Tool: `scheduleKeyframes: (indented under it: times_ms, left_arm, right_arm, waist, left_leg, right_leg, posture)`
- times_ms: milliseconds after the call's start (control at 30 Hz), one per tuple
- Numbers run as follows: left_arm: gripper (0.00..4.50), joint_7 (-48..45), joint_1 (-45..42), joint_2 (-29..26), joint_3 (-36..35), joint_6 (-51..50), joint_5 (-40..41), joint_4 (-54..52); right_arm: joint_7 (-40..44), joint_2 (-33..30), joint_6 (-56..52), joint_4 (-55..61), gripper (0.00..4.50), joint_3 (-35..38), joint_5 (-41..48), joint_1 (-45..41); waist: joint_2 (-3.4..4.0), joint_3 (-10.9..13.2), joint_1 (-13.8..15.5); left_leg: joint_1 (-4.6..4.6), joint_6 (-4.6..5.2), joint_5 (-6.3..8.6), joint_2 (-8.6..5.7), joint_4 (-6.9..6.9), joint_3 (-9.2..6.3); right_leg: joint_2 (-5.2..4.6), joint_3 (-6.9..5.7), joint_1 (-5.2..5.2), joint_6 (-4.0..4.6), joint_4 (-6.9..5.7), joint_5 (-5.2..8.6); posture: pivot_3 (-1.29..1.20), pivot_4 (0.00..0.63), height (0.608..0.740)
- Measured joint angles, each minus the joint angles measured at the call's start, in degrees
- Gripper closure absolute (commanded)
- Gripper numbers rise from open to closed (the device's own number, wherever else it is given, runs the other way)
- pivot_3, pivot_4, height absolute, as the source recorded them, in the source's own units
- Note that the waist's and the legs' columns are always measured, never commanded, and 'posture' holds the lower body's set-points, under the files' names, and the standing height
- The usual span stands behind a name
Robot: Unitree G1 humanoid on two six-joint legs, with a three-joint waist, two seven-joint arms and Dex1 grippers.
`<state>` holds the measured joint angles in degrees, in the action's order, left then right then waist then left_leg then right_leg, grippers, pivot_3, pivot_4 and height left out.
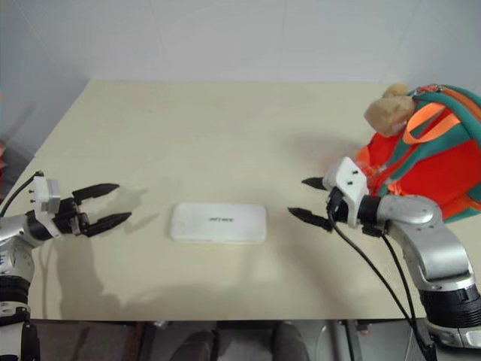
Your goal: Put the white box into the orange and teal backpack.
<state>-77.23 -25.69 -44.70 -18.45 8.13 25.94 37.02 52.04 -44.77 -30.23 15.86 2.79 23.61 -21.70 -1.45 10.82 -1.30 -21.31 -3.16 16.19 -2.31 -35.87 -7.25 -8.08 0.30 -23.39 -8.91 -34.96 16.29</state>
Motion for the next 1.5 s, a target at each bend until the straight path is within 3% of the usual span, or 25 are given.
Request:
scheduleKeyframes:
  times_ms: [200,833,1133,1500]
  left_arm:
    - [0.03,-0.25,0.30,-0.06,0.04,-2.54,0.11,-1.98]
    - [0.03,-0.23,1.65,1.46,3.45,-11.26,0.13,-6.78]
    - [0.03,0.17,1.68,3.82,5.10,-14.67,0.22,-9.66]
    - [0.03,-0.80,1.67,4.54,7.81,-29.19,2.26,-13.49]
  right_arm:
    - [-2.31,1.21,0.06,0.70,0.00,-1.82,-1.90,0.48]
    - [-7.88,7.87,13.65,-11.65,0.00,-13.84,-20.47,-2.61]
    - [-7.85,11.28,14.72,-11.63,0.00,-15.10,-21.60,-2.61]
    - [-7.24,11.71,14.73,-11.13,0.00,-15.08,-21.95,-2.38]
  waist:
    - [0.00,0.00,-0.11]
    - [0.00,0.00,-0.25]
    - [0.00,0.00,-0.24]
    - [0.00,0.00,-0.30]
  left_leg:
    - [-0.03,0.10,0.10,0.01,-0.07,0.03]
    - [0.00,0.02,0.08,0.12,-0.08,0.06]
    - [0.00,-0.08,0.05,0.13,-0.10,0.07]
    - [0.00,-0.07,0.05,0.19,-0.09,0.06]
  right_leg:
    - [0.03,0.03,0.00,-0.01,-0.01,-0.01]
    - [0.20,0.13,-0.04,0.02,-0.05,-0.02]
    - [0.21,0.15,-0.03,0.02,-0.05,-0.02]
    - [0.33,0.20,-0.03,0.03,-0.07,-0.03]
  posture:
    - [0.00,0.150,0.740]
    - [0.00,0.150,0.740]
    - [0.00,0.150,0.740]
    - [0.00,0.150,0.740]
